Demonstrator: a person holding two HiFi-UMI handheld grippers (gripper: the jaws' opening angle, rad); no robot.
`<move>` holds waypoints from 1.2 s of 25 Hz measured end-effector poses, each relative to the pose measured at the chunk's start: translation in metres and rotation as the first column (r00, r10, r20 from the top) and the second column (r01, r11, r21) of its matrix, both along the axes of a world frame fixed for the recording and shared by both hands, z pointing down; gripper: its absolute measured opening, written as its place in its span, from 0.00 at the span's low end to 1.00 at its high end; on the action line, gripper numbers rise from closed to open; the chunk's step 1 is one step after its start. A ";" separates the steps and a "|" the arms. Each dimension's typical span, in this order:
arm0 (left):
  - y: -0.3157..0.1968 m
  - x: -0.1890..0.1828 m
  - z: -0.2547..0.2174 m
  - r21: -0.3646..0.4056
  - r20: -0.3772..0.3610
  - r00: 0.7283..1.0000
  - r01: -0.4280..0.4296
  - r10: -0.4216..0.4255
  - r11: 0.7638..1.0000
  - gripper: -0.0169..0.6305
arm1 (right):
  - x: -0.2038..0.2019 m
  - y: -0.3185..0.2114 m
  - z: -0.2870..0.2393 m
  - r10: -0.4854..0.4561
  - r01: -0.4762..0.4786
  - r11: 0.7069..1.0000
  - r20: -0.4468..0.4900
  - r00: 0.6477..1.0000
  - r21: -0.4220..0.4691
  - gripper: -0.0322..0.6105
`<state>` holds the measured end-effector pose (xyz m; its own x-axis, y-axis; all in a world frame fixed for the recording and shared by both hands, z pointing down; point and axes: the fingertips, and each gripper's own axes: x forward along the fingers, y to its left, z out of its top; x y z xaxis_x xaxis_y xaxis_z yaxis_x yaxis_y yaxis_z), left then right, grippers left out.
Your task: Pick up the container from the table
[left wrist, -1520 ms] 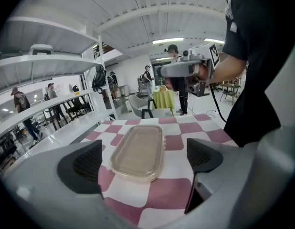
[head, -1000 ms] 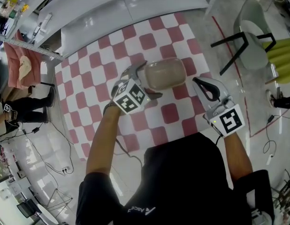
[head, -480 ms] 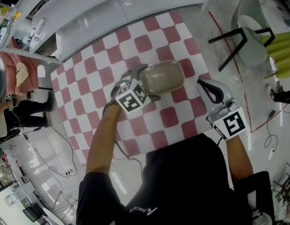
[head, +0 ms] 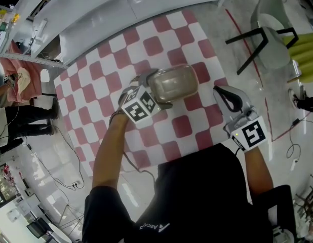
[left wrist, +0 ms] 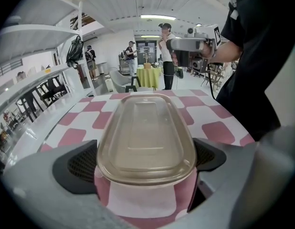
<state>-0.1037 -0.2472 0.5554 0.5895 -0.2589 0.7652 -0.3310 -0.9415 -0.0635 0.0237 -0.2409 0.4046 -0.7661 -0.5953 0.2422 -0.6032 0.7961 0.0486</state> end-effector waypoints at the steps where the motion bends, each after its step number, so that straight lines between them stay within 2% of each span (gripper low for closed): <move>1: 0.000 0.000 0.000 0.004 0.000 1.000 0.003 -0.003 1.000 0.95 | -0.001 0.000 0.000 -0.003 0.003 1.000 0.002 1.000 -0.002 0.05; 10: 0.000 -0.002 -0.003 0.031 0.009 1.000 0.019 -0.019 0.999 0.95 | 0.002 -0.003 0.002 0.007 -0.006 1.000 0.016 1.000 -0.017 0.05; 20: 0.010 0.002 -0.028 0.051 -0.011 0.999 0.037 -0.036 0.998 0.95 | 0.003 0.000 -0.001 -0.008 0.008 1.000 0.021 1.000 -0.018 0.05; 26: 0.021 0.002 -0.049 0.082 -0.010 0.999 0.043 -0.042 0.996 0.95 | 0.004 0.000 0.010 -0.032 0.035 0.995 0.036 0.999 -0.097 0.05; 30: 0.029 0.000 -0.064 0.103 -0.007 0.999 0.050 -0.049 0.993 0.95 | 0.002 -0.002 0.016 -0.040 0.074 0.969 0.143 0.989 -0.235 0.06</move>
<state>-0.1034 -0.2182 0.4917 0.5769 -0.3655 0.7305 -0.3777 -0.9123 -0.1582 0.0254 -0.2429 0.4202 -0.8327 -0.4872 0.2630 -0.5442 0.8077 -0.2267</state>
